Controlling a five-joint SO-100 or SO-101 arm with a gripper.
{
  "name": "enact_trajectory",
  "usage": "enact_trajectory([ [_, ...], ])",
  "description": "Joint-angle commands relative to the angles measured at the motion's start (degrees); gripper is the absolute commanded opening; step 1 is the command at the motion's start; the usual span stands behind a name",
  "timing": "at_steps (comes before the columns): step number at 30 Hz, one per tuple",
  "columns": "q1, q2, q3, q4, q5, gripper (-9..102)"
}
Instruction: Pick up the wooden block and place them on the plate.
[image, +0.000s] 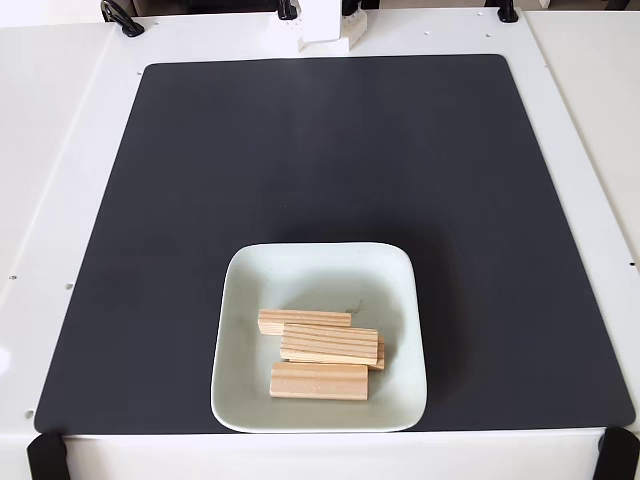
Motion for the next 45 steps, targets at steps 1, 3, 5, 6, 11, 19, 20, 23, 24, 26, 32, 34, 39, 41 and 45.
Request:
enact_trajectory([
  [1, 0.09, 9.14, 6.33, -0.88, 0.35, -1],
  [3, 0.09, 14.85, 12.04, -0.88, 0.35, -1],
  [5, 0.18, 20.65, 18.11, -0.53, 0.26, -1],
  [6, 0.44, 22.5, 19.25, 1.76, 0.26, -1],
  [11, 0.18, 26.72, 16.0, 29.53, 0.35, -1],
  [19, 2.29, 26.81, 16.79, 48.52, 0.35, -1],
  [20, 2.55, 26.89, 16.96, 50.27, 0.26, -1],
  [23, 2.9, 26.89, 16.79, 56.69, 0.26, -1],
  [24, 2.9, 26.89, 16.79, 58.62, 0.26, -1],
  [26, 3.16, 26.89, 16.88, 61.79, 0.26, -1],
  [32, 3.34, 26.98, 17.31, 64.34, 0.26, -1],
  [34, 3.34, 26.98, 17.31, 64.42, 0.26, 0],
  [39, 3.43, 26.98, 17.23, 64.42, 0.26, 0],
  [41, 3.43, 26.98, 17.23, 64.42, 0.26, 0],
  [45, 3.43, 26.89, 17.14, 64.34, 0.26, 0],
])
